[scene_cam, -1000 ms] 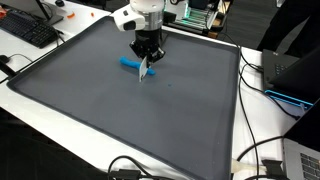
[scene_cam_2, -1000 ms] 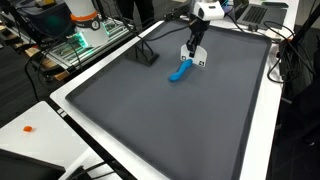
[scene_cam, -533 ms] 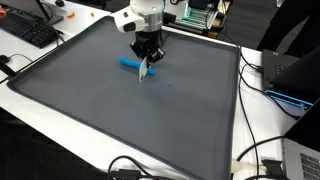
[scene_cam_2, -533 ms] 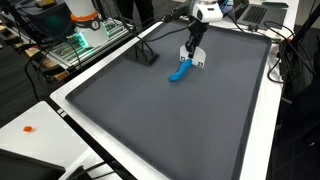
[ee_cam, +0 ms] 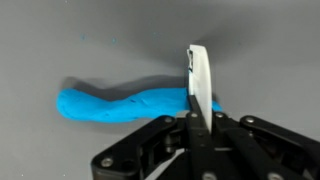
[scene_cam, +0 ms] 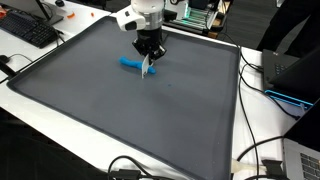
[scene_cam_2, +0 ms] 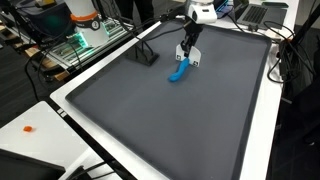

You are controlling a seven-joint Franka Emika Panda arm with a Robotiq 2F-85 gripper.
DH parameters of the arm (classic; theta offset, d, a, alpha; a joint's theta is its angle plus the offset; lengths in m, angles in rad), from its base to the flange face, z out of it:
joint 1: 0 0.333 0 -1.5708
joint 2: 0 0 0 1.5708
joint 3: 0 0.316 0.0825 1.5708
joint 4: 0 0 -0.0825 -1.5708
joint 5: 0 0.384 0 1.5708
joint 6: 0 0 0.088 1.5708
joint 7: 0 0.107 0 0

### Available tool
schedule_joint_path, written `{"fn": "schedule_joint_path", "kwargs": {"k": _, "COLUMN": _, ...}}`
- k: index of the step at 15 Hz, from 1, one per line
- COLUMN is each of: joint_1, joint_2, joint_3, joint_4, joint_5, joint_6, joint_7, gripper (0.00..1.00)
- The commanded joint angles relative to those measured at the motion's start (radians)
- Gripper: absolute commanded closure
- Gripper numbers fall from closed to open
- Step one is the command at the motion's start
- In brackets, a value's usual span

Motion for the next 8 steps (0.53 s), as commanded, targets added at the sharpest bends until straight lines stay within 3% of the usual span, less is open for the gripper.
{"fn": "schedule_joint_path", "kwargs": {"k": 1, "joint_1": -0.021, "joint_2": -0.035, "joint_3": 0.022, "joint_4": -0.063, "joint_5": 0.049, "joint_6": -0.003, "joint_7": -0.049, "gripper": 0.99}}
{"fn": "schedule_joint_path", "kwargs": {"k": 8, "joint_1": -0.03, "joint_2": -0.059, "joint_3": 0.051, "joint_4": -0.065, "joint_5": 0.119, "joint_6": 0.004, "joint_7": -0.126, "gripper": 0.99}}
